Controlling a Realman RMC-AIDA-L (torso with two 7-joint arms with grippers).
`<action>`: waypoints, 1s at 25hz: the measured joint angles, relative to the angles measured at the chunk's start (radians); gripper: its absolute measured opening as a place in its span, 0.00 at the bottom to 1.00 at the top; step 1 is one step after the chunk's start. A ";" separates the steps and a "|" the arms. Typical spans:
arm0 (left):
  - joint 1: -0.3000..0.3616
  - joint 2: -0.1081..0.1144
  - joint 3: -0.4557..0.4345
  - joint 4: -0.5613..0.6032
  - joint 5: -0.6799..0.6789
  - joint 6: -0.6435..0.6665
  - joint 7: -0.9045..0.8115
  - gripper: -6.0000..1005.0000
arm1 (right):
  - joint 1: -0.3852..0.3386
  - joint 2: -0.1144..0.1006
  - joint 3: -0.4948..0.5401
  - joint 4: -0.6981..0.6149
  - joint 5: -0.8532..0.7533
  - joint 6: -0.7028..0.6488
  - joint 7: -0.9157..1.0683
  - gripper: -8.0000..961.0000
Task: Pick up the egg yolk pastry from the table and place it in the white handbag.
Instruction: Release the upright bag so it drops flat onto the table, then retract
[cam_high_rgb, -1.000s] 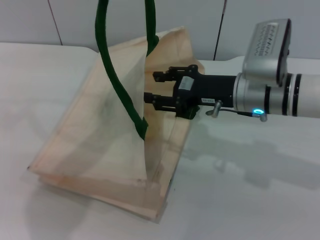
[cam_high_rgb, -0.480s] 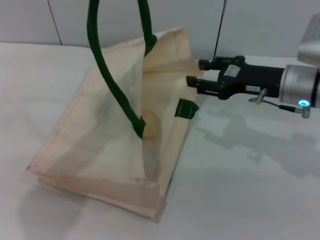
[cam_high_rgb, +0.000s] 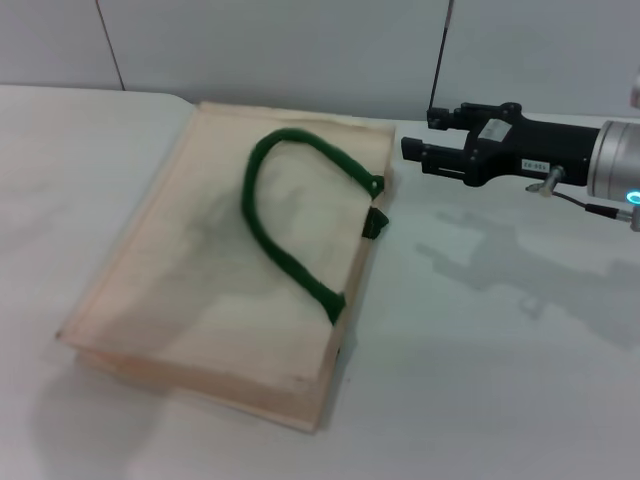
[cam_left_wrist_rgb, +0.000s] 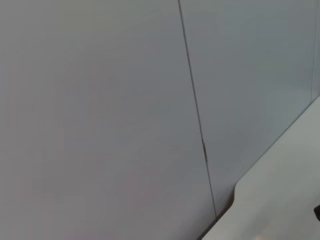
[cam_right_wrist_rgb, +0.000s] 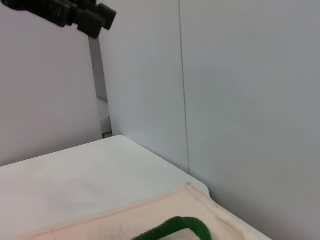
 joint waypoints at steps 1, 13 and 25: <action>0.000 0.000 0.000 -0.002 0.000 0.002 0.001 0.24 | 0.000 -0.001 0.000 -0.001 0.000 0.000 0.002 0.64; 0.067 -0.002 -0.029 -0.050 -0.062 0.120 0.060 0.55 | -0.001 -0.013 0.000 -0.194 0.181 0.167 -0.027 0.64; 0.144 -0.011 -0.088 -0.291 -0.393 0.376 0.376 0.54 | -0.024 0.049 -0.012 -0.422 0.597 0.205 -0.278 0.64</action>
